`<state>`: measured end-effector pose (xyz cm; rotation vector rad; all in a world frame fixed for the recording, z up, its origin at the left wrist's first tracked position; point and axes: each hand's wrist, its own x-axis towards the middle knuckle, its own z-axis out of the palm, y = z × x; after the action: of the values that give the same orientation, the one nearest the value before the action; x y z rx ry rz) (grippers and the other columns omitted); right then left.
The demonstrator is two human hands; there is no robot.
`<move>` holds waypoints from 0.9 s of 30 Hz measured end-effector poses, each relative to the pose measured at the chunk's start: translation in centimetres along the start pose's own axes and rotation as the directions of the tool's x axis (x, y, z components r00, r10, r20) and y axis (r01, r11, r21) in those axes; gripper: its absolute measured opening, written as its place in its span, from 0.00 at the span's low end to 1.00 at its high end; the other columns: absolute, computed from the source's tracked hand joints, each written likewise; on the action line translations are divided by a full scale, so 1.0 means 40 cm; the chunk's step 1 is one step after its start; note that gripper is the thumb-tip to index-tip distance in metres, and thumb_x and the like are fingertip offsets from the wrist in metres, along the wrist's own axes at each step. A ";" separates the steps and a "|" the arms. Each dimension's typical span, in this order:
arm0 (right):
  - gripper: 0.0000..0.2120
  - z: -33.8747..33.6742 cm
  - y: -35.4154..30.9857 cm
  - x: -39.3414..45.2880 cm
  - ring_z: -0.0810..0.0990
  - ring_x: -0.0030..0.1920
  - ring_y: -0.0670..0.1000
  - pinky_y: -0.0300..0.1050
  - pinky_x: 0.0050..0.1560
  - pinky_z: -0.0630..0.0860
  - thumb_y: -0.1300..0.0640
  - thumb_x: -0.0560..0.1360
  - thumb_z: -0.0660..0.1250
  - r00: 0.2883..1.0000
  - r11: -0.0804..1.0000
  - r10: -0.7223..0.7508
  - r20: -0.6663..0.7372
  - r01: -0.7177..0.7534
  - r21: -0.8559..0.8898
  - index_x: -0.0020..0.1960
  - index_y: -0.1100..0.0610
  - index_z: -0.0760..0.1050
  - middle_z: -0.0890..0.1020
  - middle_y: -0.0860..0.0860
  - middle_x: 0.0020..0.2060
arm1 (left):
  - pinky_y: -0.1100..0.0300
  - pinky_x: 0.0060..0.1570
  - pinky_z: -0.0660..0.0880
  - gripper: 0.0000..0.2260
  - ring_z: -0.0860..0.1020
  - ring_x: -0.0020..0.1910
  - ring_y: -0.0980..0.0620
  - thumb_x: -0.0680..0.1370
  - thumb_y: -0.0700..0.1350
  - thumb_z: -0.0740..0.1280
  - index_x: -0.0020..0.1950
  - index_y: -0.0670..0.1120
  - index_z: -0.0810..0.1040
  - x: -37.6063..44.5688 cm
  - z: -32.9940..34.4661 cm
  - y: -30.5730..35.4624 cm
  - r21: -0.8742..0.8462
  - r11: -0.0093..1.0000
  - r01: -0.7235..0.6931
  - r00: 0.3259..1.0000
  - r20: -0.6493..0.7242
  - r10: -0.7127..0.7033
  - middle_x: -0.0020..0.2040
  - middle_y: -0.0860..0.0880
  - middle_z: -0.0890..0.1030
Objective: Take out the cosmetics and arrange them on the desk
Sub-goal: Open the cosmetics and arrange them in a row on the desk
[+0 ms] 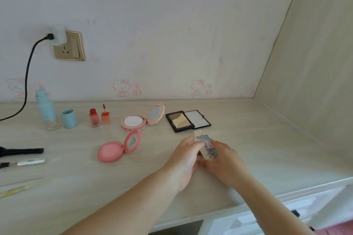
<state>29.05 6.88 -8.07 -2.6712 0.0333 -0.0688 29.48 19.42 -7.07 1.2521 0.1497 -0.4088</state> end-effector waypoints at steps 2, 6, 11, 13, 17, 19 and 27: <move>0.26 -0.003 -0.007 -0.004 0.73 0.62 0.52 0.44 0.57 0.70 0.44 0.72 0.66 1.000 0.999 -0.003 -0.025 0.002 -0.036 0.68 0.51 0.68 0.74 0.47 0.62 | 0.57 0.62 0.72 0.34 0.76 0.62 0.53 0.60 0.50 0.69 0.68 0.53 0.72 0.008 0.000 -0.014 -0.027 1.000 -0.007 1.000 -0.013 0.006 0.65 0.50 0.76; 0.11 -0.027 0.000 -0.003 0.77 0.44 0.47 0.35 0.37 0.70 0.47 0.71 0.67 0.999 0.987 0.020 -0.032 -0.014 0.162 0.53 0.45 0.75 0.80 0.41 0.41 | 0.57 0.60 0.72 0.14 0.78 0.56 0.55 0.73 0.41 0.67 0.56 0.54 0.78 -0.018 0.008 -0.015 -0.104 0.992 -0.071 0.997 -0.015 0.069 0.57 0.53 0.81; 0.14 -0.044 -0.028 -0.046 0.76 0.40 0.39 0.31 0.37 0.68 0.53 0.72 0.69 0.993 0.898 -0.038 -0.111 0.082 0.432 0.47 0.36 0.67 0.77 0.36 0.38 | 0.53 0.52 0.79 0.18 0.79 0.56 0.52 0.73 0.39 0.70 0.59 0.53 0.72 -0.029 0.001 -0.003 -0.194 0.956 -0.221 0.972 -0.117 0.201 0.60 0.48 0.76; 0.19 -0.045 -0.053 -0.067 0.76 0.44 0.35 0.29 0.38 0.71 0.56 0.72 0.69 0.986 0.876 -0.071 -0.153 0.135 0.463 0.44 0.33 0.65 0.76 0.34 0.42 | 0.54 0.48 0.81 0.24 0.79 0.56 0.50 0.71 0.41 0.72 0.65 0.53 0.70 -0.033 -0.005 -0.005 -0.171 0.957 -0.235 0.969 -0.121 0.216 0.62 0.48 0.75; 0.24 -0.025 -0.089 -0.087 0.77 0.51 0.36 0.25 0.42 0.71 0.54 0.70 0.71 0.973 0.853 -0.137 -0.185 0.211 0.478 0.58 0.34 0.67 0.78 0.38 0.52 | 0.58 0.39 0.79 0.19 0.84 0.46 0.49 0.73 0.36 0.68 0.61 0.50 0.73 -0.052 -0.023 -0.003 -0.165 0.950 -0.264 0.961 -0.125 0.245 0.53 0.46 0.82; 0.29 -0.022 -0.091 -0.081 0.76 0.56 0.39 0.31 0.50 0.71 0.54 0.69 0.73 0.977 0.842 -0.147 -0.156 0.206 0.499 0.65 0.39 0.66 0.76 0.40 0.57 | 0.60 0.34 0.78 0.16 0.84 0.38 0.52 0.74 0.35 0.67 0.60 0.49 0.75 -0.065 -0.040 0.005 -0.148 0.950 -0.276 0.960 -0.102 0.262 0.48 0.47 0.84; 0.38 -0.086 -0.077 -0.055 0.57 0.72 0.39 0.42 0.71 0.61 0.47 0.66 0.75 0.884 0.874 -0.465 -0.043 0.466 0.137 0.69 0.36 0.58 0.55 0.37 0.73 | 0.53 0.41 0.80 0.12 0.84 0.44 0.50 0.73 0.44 0.68 0.56 0.53 0.80 -0.103 -0.153 0.042 0.064 0.955 -0.290 0.955 -0.049 0.293 0.48 0.49 0.85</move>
<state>26.68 8.14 -3.71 -2.4754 -0.5953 -0.2276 27.02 26.53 -6.16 1.3184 0.0010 -0.1217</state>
